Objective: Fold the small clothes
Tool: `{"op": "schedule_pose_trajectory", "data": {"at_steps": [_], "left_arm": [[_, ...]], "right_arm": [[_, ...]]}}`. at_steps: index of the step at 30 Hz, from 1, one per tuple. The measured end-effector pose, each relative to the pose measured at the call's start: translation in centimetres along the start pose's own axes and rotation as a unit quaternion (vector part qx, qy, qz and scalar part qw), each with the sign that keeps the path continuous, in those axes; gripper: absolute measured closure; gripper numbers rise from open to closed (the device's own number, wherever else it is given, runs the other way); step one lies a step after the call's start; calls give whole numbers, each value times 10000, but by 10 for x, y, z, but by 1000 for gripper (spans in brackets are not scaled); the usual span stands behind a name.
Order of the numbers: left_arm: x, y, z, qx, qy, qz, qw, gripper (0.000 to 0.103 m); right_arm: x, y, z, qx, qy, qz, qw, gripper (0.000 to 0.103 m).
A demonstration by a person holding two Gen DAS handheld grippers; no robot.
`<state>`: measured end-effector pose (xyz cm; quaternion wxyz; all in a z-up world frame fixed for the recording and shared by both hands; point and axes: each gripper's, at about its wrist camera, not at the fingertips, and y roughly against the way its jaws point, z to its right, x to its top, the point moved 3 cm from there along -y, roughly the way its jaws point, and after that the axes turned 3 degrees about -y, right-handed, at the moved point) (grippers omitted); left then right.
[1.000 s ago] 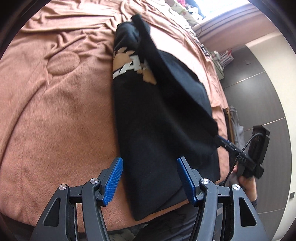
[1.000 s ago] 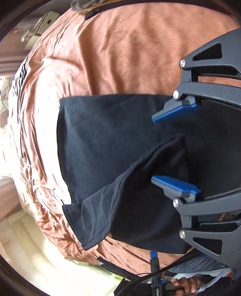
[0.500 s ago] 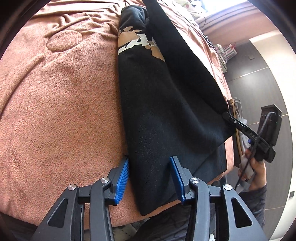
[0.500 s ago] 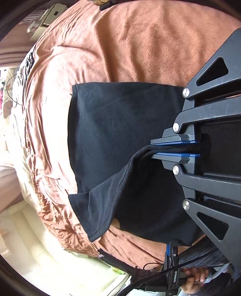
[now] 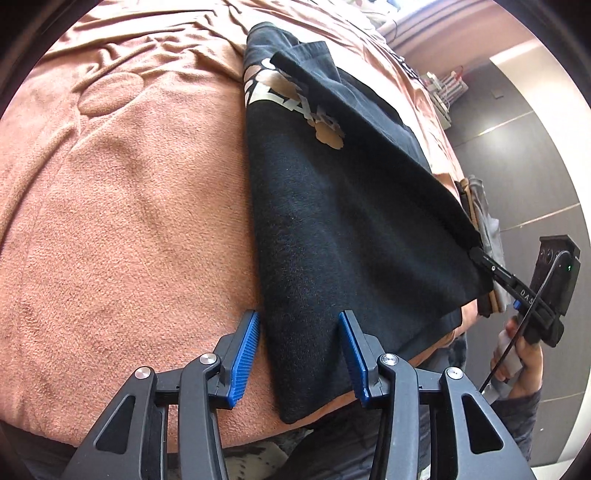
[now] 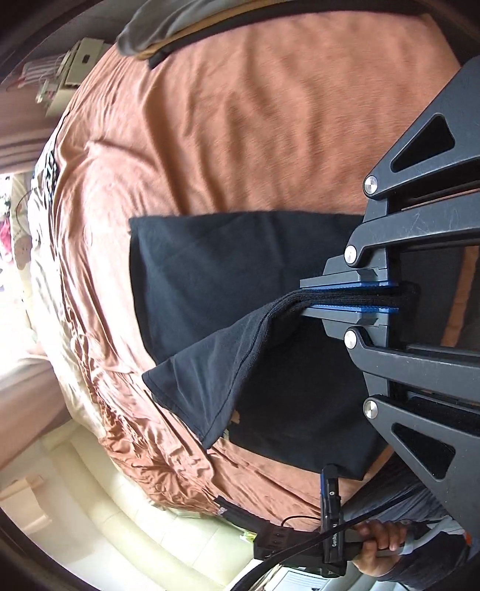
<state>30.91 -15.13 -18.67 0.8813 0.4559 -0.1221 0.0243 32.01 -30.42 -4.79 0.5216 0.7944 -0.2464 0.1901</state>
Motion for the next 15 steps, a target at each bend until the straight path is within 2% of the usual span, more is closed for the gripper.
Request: {"op": "schedule_pose_trajectory", "data": {"at_steps": [15], "left_arm": [[-2, -9, 9, 93, -191, -115, 9997, 57]], "right_arm": [[-40, 8, 32, 134, -584, 20, 9982, 100]]}}
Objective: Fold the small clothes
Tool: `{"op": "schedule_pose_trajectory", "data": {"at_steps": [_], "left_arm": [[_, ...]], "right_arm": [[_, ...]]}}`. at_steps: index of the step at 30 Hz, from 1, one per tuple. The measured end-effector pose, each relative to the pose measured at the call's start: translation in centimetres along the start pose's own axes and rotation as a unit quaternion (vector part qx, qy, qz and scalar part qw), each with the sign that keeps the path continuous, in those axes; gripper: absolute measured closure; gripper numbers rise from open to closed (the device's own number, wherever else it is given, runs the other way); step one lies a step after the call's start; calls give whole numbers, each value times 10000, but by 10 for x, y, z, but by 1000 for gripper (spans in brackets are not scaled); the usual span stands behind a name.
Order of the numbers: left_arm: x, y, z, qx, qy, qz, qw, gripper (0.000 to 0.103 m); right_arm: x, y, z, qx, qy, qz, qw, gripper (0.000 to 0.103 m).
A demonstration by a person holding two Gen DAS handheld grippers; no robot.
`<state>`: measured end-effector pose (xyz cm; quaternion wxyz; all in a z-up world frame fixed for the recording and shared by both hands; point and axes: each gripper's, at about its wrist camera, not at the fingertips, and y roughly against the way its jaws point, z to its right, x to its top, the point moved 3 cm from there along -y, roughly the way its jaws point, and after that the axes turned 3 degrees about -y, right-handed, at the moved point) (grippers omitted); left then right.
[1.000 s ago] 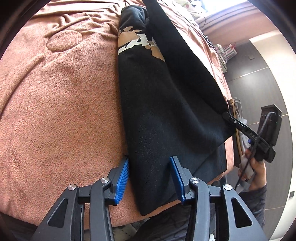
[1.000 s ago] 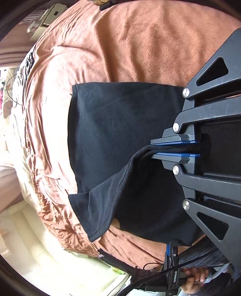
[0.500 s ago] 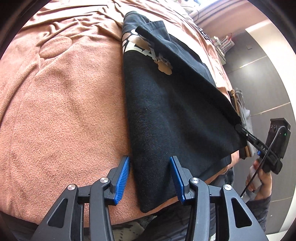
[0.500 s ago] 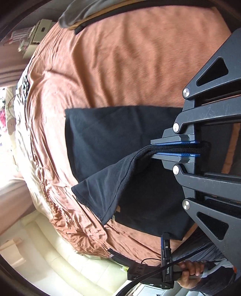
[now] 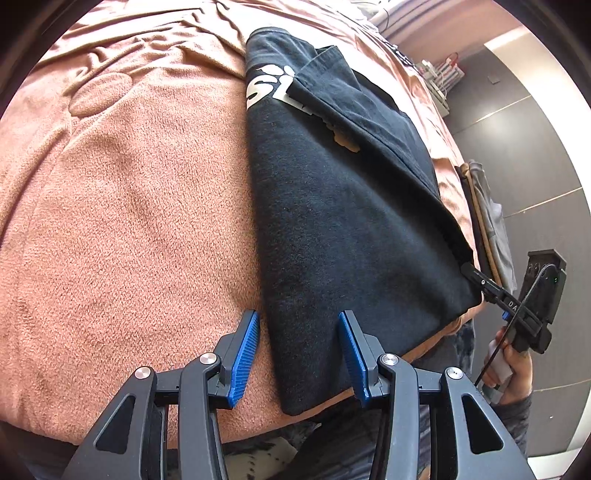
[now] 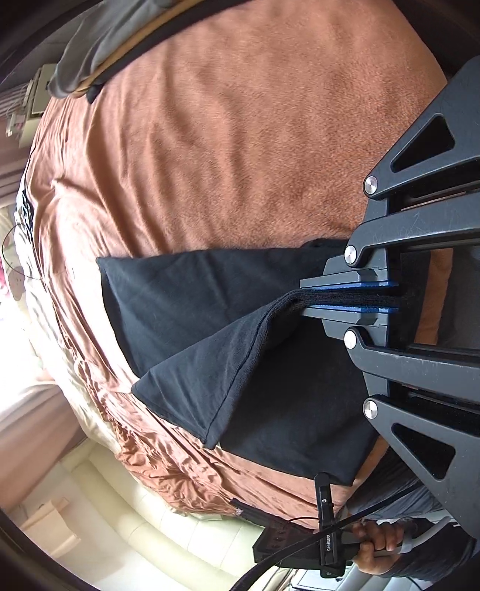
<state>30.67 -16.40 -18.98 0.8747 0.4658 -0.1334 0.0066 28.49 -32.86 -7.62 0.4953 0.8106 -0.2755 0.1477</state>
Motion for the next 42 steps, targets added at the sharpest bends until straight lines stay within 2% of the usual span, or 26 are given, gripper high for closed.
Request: {"op": "schedule_pose_trajectory", "data": {"at_steps": [8, 15, 21, 24, 25, 27, 28, 29, 35, 37, 42], "left_arm": [[0, 1, -2, -54, -1, -52, 10000, 57], [2, 6, -4, -95, -2, -33, 9999, 57], [-2, -1, -3, -7, -146, -98, 9998, 57], [0, 4, -4, -148, -66, -86, 9998, 57], [2, 6, -6, -227, -23, -42, 9997, 57], [7, 12, -8, -293, 48, 99, 9995, 57], [10, 16, -9, -319, 76, 172, 9993, 57], [13, 19, -10, -370, 117, 249, 9989, 57], [24, 33, -15, -497, 274, 513, 9971, 57], [27, 38, -18, -537, 326, 600, 9962, 57], [32, 48, -31, -612, 482, 743, 9942, 57]], "right_arm": [[-6, 7, 2, -47, -105, 39, 9999, 100], [-6, 17, -2, -183, 50, 104, 9998, 101], [-10, 2, -2, -381, 211, -84, 9990, 100], [-2, 7, -12, -495, 327, -104, 9982, 97], [0, 9, -14, -561, 357, -104, 9977, 91], [6, 17, -22, -739, 570, 24, 9956, 68], [9, 20, -27, -776, 682, 87, 9946, 47], [12, 23, -33, -815, 798, 150, 9934, 38], [30, 16, -73, -781, 1502, 181, 9854, 38], [33, 8, -88, -632, 1723, 157, 9829, 38], [40, -20, -121, -585, 2276, -4, 9720, 39]]}}
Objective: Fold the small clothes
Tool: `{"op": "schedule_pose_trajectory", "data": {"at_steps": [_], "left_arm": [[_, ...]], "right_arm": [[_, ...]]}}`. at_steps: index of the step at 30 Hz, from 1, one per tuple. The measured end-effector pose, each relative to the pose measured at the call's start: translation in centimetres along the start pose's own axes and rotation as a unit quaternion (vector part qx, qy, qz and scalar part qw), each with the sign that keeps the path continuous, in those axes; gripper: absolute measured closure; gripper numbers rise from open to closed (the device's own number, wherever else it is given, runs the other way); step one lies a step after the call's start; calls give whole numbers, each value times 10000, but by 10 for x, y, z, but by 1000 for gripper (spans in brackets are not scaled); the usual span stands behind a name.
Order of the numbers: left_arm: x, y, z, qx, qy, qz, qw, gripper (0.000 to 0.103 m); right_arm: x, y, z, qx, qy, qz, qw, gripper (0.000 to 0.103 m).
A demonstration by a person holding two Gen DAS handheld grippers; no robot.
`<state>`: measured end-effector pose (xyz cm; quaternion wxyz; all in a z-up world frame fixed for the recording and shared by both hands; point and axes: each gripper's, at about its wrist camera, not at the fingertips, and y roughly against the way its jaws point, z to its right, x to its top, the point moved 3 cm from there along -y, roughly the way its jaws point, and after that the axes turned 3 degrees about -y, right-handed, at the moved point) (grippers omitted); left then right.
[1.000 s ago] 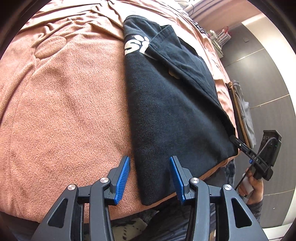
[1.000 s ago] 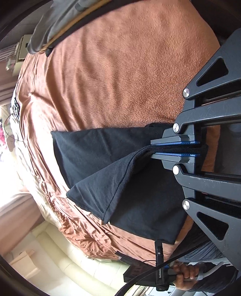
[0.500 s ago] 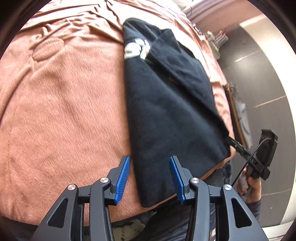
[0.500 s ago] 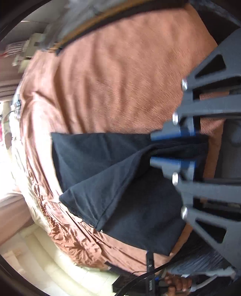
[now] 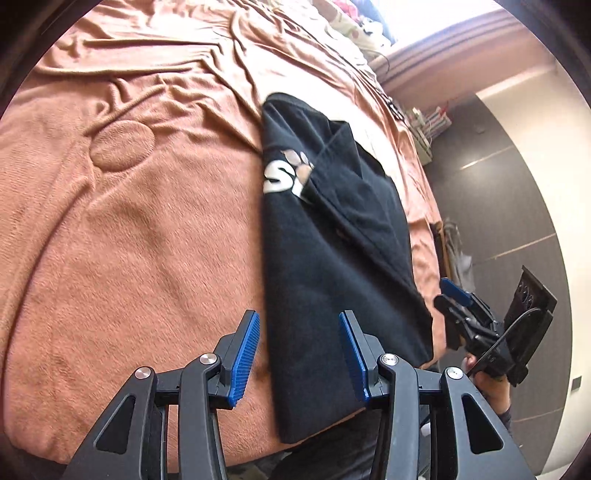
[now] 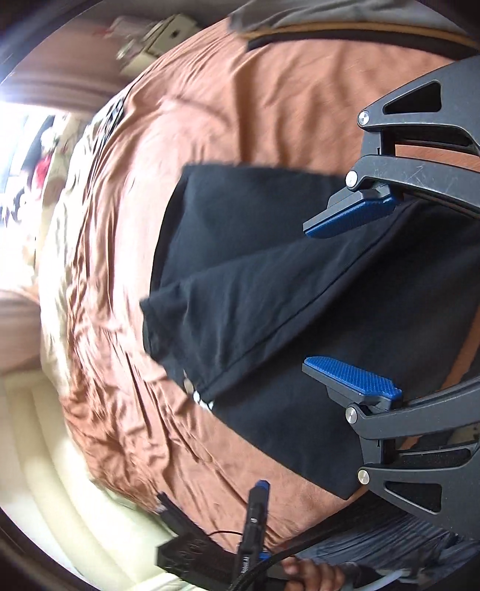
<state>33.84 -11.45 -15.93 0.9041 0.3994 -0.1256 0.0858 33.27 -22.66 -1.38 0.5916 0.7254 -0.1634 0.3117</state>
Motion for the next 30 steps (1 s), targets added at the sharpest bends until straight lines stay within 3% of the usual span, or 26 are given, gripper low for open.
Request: {"op": "schedule_pose_trajectory", "data": {"at_steps": [5, 12, 19, 21, 22, 23, 24, 30], "left_arm": [[9, 5, -11, -20, 147, 118, 9998, 57], [18, 11, -27, -39, 271, 199, 9994, 57], [26, 12, -39, -32, 374, 202, 9991, 57], [28, 11, -41, -24, 388, 197, 9990, 57], [29, 10, -41, -20, 386, 196, 9991, 57], [30, 10, -40, -17, 374, 195, 9991, 57], [31, 9, -40, -18, 360, 196, 9992, 57], [34, 8, -29, -93, 238, 197, 9995, 57]], "right_arm": [[18, -35, -19, 120, 407, -228, 9988, 52], [45, -75, -42, 116, 854, -483, 9951, 52], [61, -122, -52, -210, 1056, -704, 9917, 52], [65, -129, -51, -332, 1059, -692, 9914, 62], [68, -131, -50, -429, 1038, -677, 9914, 74], [71, -131, -48, -534, 997, -667, 9913, 93], [74, -131, -45, -564, 900, -682, 9920, 97], [88, -109, -34, -556, 661, -579, 9946, 97]]}}
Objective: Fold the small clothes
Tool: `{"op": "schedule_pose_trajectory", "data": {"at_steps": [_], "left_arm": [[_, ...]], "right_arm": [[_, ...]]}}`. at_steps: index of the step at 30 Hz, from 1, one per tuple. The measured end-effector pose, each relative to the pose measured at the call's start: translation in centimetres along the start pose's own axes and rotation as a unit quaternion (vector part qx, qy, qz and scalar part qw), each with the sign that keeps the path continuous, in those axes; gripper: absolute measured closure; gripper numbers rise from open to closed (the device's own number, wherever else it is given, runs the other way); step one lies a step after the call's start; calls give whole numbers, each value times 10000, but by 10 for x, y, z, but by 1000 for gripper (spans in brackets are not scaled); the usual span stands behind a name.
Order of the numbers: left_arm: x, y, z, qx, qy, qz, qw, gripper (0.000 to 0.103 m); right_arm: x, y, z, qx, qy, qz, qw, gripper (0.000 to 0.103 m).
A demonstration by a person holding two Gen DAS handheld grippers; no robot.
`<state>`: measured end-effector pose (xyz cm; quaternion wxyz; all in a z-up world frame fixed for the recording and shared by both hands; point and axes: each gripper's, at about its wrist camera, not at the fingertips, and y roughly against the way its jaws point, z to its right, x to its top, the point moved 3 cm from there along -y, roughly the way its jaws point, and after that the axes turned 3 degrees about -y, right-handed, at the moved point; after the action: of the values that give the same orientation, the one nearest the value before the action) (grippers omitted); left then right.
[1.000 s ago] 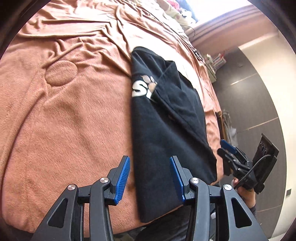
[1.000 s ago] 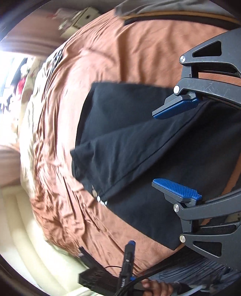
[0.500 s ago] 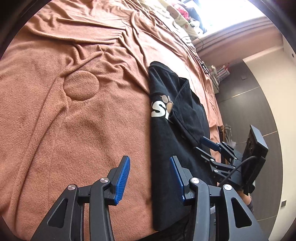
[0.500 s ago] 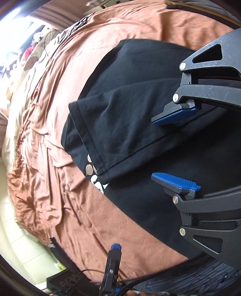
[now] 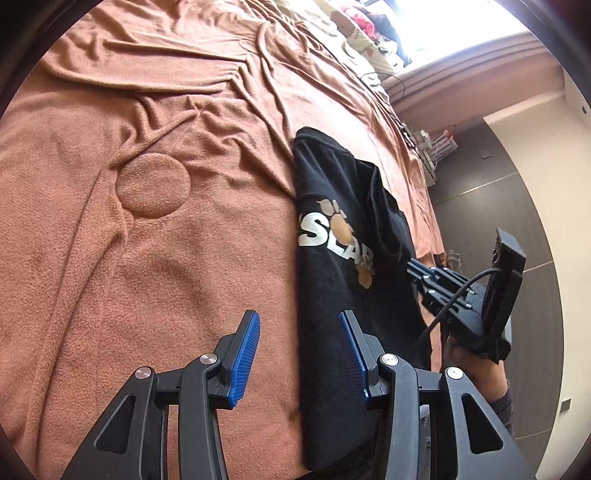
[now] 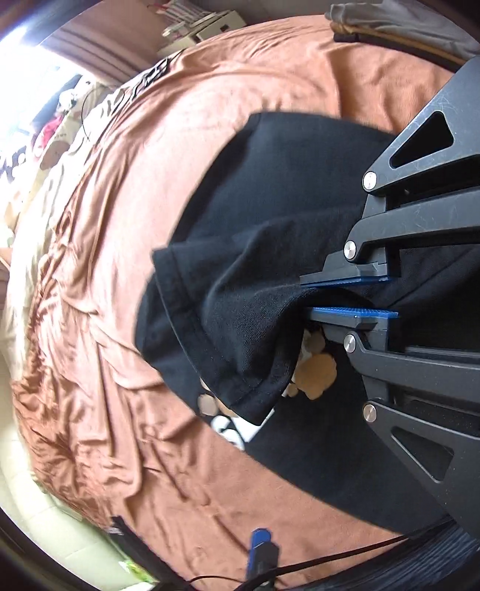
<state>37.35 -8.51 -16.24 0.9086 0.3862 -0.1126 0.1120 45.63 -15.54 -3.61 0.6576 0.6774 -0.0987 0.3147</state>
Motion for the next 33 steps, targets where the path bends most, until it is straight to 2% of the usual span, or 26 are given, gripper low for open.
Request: {"op": "schedule_pose_trajectory", "data": {"at_steps": [7, 15, 18, 21, 24, 26, 29, 33], "left_arm": [[9, 0, 18, 29, -116, 96, 9999, 57], [25, -23, 30, 283, -253, -79, 9992, 57], [32, -35, 34, 410, -324, -157, 9985, 57], [40, -46, 36, 525, -355, -225, 9977, 57], [48, -55, 39, 643, -460, -274, 9965, 57], [53, -60, 40, 708, -509, -302, 9957, 57], [64, -68, 36, 795, -513, -298, 9951, 57], [79, -79, 29, 863, -466, -301, 9947, 57]], "right_arm": [[12, 22, 54, 197, -775, 196, 9966, 97], [1, 14, 115, 505, -1585, 347, 9854, 99], [-5, 8, 143, 447, -1955, 397, 9789, 99], [-16, -3, 171, 526, -2444, 240, 9679, 97], [-24, -9, 185, 742, -2711, 236, 9594, 90], [-29, -13, 187, 943, -2774, 227, 9558, 72], [-34, -20, 192, 1358, -2931, 242, 9461, 57], [-41, -35, 205, 1773, -3061, 165, 9352, 51]]}}
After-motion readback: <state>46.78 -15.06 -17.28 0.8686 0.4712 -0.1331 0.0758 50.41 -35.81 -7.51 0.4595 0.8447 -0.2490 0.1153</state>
